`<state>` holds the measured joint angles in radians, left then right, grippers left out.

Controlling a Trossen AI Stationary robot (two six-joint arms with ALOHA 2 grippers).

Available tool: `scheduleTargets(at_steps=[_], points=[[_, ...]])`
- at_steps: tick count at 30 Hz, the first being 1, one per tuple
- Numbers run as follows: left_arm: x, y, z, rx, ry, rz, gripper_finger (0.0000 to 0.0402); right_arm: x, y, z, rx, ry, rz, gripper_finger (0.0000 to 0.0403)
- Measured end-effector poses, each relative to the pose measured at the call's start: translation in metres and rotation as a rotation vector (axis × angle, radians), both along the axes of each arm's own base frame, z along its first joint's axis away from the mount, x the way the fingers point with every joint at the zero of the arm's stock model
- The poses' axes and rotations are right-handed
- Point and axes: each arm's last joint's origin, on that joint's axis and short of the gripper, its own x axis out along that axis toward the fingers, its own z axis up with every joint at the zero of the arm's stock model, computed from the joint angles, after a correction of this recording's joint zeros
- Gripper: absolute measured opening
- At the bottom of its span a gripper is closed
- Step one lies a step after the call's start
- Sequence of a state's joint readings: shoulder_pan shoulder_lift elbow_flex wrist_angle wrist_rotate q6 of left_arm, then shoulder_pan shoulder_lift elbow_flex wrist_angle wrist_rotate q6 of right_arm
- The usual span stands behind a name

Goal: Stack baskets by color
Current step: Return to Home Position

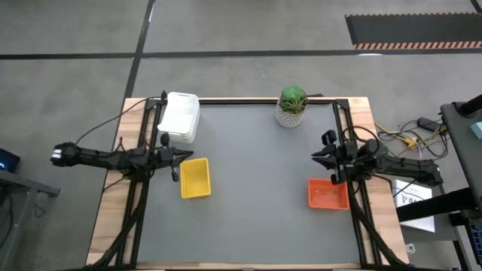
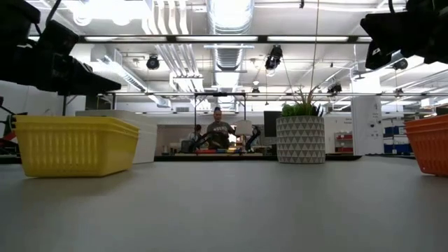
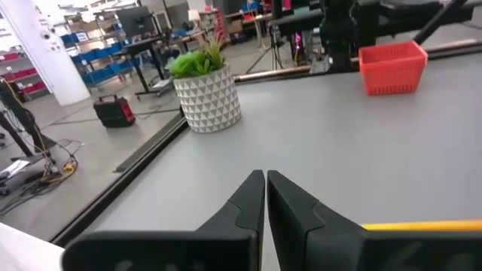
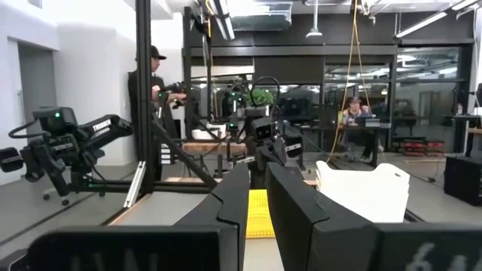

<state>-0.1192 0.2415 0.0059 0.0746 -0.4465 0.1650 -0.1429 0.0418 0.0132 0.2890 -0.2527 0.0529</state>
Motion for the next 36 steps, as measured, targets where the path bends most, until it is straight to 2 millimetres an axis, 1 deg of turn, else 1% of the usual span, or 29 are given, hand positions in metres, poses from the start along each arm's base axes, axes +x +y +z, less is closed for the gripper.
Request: scheduleTargets(at_steps=[21,36], points=[[0.004,0.0,-0.009,0.011,0.092,0.0,0.0002,0.0,0.0,0.0,-0.008,-0.001,-0.003,0.0043],[0.005,-0.001,-0.011,0.014,0.118,0.0,0.0002,0.0,0.0,0.0,-0.008,0.0,-0.003,0.0043]])
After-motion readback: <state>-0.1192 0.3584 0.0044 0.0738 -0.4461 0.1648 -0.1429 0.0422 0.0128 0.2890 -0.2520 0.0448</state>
